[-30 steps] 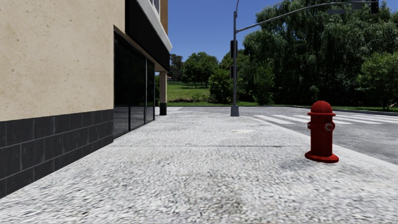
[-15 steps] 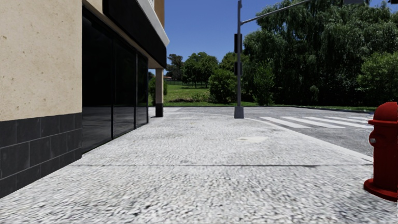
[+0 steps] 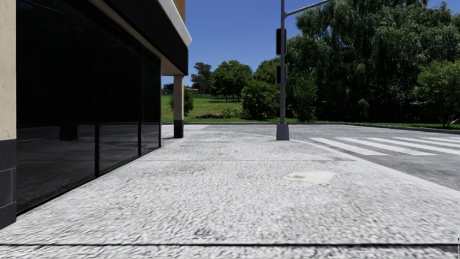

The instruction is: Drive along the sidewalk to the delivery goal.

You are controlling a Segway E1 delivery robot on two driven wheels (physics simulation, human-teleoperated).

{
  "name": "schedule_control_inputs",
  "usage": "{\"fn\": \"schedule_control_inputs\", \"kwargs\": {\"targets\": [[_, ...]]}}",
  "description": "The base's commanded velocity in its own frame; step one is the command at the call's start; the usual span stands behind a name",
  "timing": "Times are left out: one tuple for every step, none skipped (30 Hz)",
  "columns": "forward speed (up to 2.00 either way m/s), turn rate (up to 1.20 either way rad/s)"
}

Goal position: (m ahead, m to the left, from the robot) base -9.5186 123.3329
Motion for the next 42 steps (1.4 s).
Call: {"fn": "schedule_control_inputs", "kwargs": {"targets": [[1.99, 0.0], [1.99, 0.0], [2.0, 0.0], [2.0, 0.0], [2.0, 0.0], [2.0, 0.0], [2.0, 0.0], [2.0, 0.0], [2.0, 0.0], [2.0, 0.0], [2.0, 0.0], [2.0, 0.0], [2.0, 0.0], [2.0, 0.0], [2.0, 0.0], [2.0, 0.0], [2.0, 0.0], [2.0, 0.0], [1.99, 0.0], [1.99, 0.0], [1.99, 0.0], [1.99, 0.0], [1.99, 0.0], [1.99, 0.0], [1.99, 0.0], [1.99, 0.0], [1.99, 0.0], [1.99, 0.0], [1.99, 0.0], [1.99, 0.0], [1.99, 0.0], [1.99, 0.0], [1.99, 0.0], [1.99, 0.0], [2.0, 0.0], [2.0, 0.0], [2.0, 0.0], [2.0, 0.0], [2.0, 0.03], [2.0, 0.11], [2.0, 0.11], [2.0, 0.16]]}}
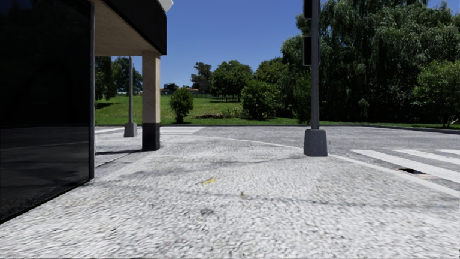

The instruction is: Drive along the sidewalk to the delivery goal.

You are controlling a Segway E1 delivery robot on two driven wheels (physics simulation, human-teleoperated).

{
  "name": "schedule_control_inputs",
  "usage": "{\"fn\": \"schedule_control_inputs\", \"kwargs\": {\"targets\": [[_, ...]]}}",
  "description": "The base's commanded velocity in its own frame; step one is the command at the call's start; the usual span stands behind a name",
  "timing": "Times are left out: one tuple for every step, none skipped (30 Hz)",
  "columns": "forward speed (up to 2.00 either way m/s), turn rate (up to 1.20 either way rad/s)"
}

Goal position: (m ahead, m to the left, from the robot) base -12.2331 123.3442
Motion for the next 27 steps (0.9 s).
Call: {"fn": "schedule_control_inputs", "kwargs": {"targets": [[2.0, 0.19], [2.0, 0.19], [2.0, 0.25], [2.0, 0.27], [2.0, 0.3], [2.0, 0.3], [2.0, 0.36], [2.0, 0.4], [2.0, 0.41], [2.0, 0.41], [1.99, 0.42], [1.87, 0.42], [1.8, 0.42], [1.8, 0.42], [1.7, 0.44], [1.58, 0.48], [1.53, 0.5], [1.53, 0.5], [1.5, 0.52], [1.49, 0.53], [1.49, 0.53], [1.48, 0.54], [1.47, 0.54], [1.46, 0.54], [1.44, 0.54], [1.44, 0.54], [1.35, 0.54]]}}
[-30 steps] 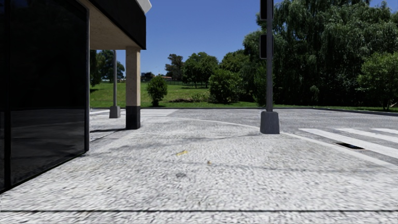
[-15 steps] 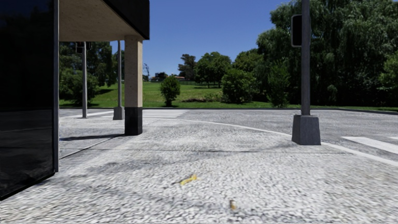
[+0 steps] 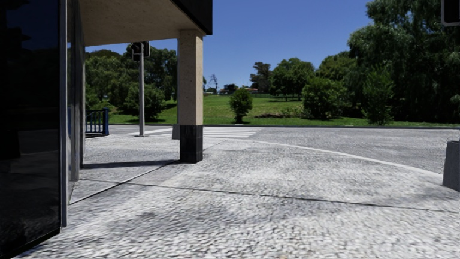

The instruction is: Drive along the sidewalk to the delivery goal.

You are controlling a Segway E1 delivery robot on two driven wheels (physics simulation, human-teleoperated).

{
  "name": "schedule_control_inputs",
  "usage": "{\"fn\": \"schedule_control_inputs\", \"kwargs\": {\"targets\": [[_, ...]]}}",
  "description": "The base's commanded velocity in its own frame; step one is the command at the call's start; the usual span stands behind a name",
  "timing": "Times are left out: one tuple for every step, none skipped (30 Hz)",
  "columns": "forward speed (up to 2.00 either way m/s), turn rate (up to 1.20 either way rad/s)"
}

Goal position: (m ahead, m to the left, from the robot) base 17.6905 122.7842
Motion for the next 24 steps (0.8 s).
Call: {"fn": "schedule_control_inputs", "kwargs": {"targets": [[1.28, 0.54], [1.28, 0.54], [1.21, 0.54], [1.19, 0.54], [1.18, 0.54], [1.18, 0.54], [1.18, 0.54], [1.17, 0.54], [1.17, 0.54], [1.17, 0.54], [1.17, 0.52], [1.17, 0.51], [1.17, 0.51], [1.17, 0.51], [1.17, 0.51], [1.18, 0.51], [1.18, 0.51], [1.22, 0.51], [1.26, 0.51], [1.26, 0.51], [1.26, 0.51], [1.27, 0.51], [1.29, 0.45], [1.31, 0.0]]}}
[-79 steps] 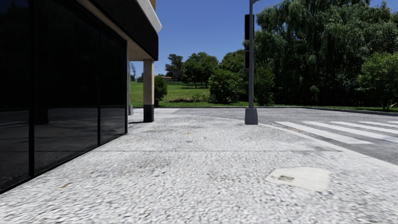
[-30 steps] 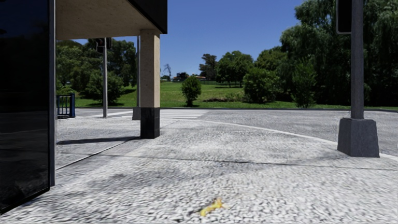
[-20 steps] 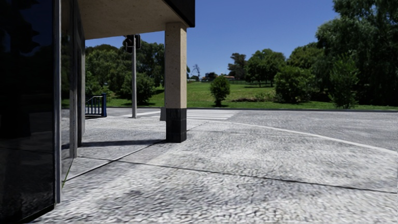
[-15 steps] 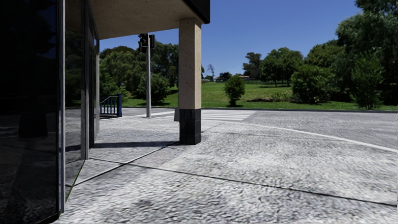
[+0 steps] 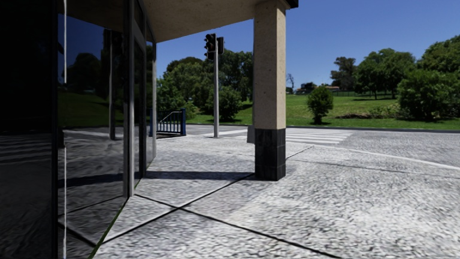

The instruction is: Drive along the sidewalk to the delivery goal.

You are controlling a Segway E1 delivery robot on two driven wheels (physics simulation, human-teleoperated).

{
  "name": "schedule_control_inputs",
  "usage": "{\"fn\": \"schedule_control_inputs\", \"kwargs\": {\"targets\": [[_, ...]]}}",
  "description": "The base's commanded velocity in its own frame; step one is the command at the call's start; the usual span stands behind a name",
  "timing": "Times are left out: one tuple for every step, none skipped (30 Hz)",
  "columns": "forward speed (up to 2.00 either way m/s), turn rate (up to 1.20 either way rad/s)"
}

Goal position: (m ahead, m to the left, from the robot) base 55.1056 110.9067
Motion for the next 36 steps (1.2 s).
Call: {"fn": "schedule_control_inputs", "kwargs": {"targets": [[1.31, 0.0], [1.35, 0.0], [1.4, 0.0], [1.4, 0.0], [1.42, 0.0], [1.43, 0.0], [1.43, 0.0], [1.43, 0.0], [1.43, 0.0], [1.43, 0.0], [1.43, 0.0], [1.43, 0.0], [1.43, 0.0], [1.43, 0.0], [1.43, 0.09], [1.43, 0.09], [1.43, 0.22], [1.43, 0.32], [1.43, 0.32], [1.43, 0.37], [1.43, 0.39], [1.43, 0.43], [1.43, 0.43], [1.43, 0.45], [1.43, 0.45], [1.43, 0.47], [1.43, 0.47], [1.43, 0.47], [1.43, 0.49], [1.43, 0.5], [1.43, 0.5], [1.43, 0.5], [1.43, 0.5], [1.43, 0.5], [1.43, 0.5], [1.43, 0.37]]}}
